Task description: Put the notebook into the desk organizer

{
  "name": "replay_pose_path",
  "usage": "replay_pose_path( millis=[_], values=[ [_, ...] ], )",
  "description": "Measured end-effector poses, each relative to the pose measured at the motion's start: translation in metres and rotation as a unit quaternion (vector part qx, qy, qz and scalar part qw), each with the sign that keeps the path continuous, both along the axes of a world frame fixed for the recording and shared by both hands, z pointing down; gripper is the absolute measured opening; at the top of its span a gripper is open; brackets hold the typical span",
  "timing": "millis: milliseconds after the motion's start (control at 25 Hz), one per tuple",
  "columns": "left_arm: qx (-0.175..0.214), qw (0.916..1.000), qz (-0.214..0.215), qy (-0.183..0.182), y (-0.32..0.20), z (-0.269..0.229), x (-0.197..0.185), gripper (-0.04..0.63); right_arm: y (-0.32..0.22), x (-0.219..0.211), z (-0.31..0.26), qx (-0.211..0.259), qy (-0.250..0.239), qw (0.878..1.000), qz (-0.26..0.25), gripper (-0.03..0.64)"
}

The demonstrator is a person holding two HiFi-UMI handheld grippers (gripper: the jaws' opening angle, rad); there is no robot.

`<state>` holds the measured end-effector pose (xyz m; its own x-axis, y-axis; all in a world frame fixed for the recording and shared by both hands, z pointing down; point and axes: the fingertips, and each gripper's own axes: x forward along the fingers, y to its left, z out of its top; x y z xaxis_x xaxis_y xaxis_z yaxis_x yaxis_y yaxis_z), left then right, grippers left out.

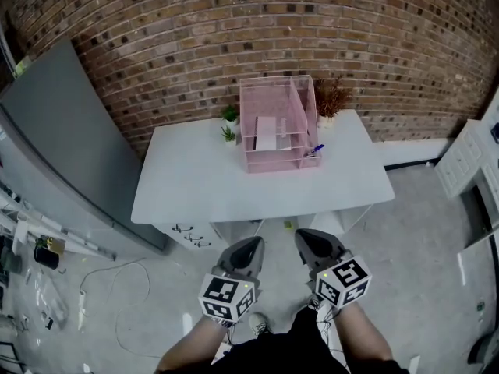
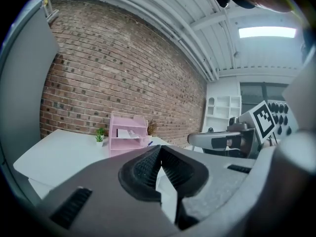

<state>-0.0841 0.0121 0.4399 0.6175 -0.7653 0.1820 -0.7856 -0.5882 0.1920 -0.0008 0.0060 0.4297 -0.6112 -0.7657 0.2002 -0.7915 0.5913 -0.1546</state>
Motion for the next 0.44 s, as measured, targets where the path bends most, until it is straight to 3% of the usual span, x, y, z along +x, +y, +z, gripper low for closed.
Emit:
replay_pose_path(
  millis=[440],
  values=[
    [0.003,1.0,0.007,0.0,0.0029,-0.004,0.0021,0.006,0.005,0.0018,-0.004,0.003,0.004,1.0,0.004,0.003]
  ],
)
